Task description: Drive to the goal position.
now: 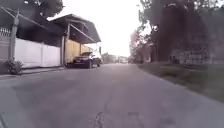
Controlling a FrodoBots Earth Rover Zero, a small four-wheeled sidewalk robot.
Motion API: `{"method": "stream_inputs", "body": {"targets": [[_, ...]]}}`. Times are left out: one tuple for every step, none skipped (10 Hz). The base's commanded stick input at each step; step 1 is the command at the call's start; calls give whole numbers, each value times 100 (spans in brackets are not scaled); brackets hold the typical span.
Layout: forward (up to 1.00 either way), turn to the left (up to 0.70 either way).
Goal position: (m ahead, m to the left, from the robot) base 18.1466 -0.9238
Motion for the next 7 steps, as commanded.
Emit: {"method": "stream_inputs", "body": {"targets": [[100,0],[100,0],[100,0],[100,0],[100,0],[100,-22],[100,-40]]}}
